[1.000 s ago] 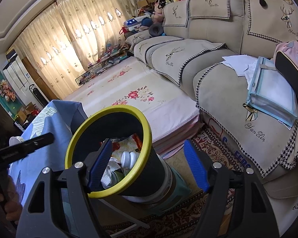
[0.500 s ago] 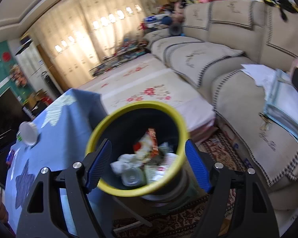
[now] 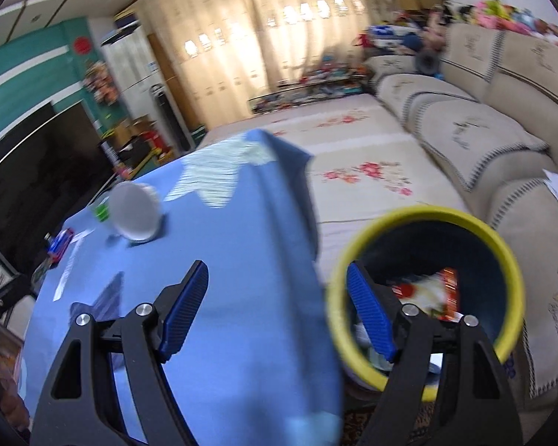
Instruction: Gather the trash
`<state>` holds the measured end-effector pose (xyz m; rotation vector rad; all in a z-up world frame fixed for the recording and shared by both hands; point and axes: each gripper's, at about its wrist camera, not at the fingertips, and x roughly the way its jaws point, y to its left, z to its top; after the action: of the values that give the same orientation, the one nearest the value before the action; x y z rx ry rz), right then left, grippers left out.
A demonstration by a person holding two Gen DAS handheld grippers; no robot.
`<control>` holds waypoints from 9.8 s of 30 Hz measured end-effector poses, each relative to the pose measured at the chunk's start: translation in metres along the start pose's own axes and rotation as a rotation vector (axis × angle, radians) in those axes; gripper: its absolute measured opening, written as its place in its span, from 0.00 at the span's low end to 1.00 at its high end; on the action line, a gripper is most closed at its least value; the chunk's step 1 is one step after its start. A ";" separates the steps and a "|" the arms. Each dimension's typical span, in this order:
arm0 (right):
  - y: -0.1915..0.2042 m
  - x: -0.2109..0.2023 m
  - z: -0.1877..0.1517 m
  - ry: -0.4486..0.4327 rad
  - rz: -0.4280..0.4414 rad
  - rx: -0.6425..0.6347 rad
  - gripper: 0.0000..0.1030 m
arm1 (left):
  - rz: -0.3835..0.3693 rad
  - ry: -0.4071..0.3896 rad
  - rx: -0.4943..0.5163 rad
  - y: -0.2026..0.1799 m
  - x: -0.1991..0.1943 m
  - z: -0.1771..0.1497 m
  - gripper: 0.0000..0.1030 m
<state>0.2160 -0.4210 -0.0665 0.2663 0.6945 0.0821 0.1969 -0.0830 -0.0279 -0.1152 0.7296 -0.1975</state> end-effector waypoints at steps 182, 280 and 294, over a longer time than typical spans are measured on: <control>-0.053 -0.149 -0.088 -0.090 -0.105 0.001 0.77 | 0.030 -0.036 0.169 -0.074 -0.069 -0.042 0.95; 0.064 -0.194 -0.101 -0.183 -0.047 -0.166 0.93 | 0.220 -0.173 -0.037 0.027 -0.193 -0.117 0.95; 0.064 -0.194 -0.101 -0.183 -0.046 -0.165 0.93 | 0.222 -0.167 -0.036 0.028 -0.189 -0.118 0.95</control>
<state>0.0036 -0.3694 -0.0028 0.0978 0.5083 0.0702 -0.0160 -0.0188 0.0027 -0.0826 0.5746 0.0372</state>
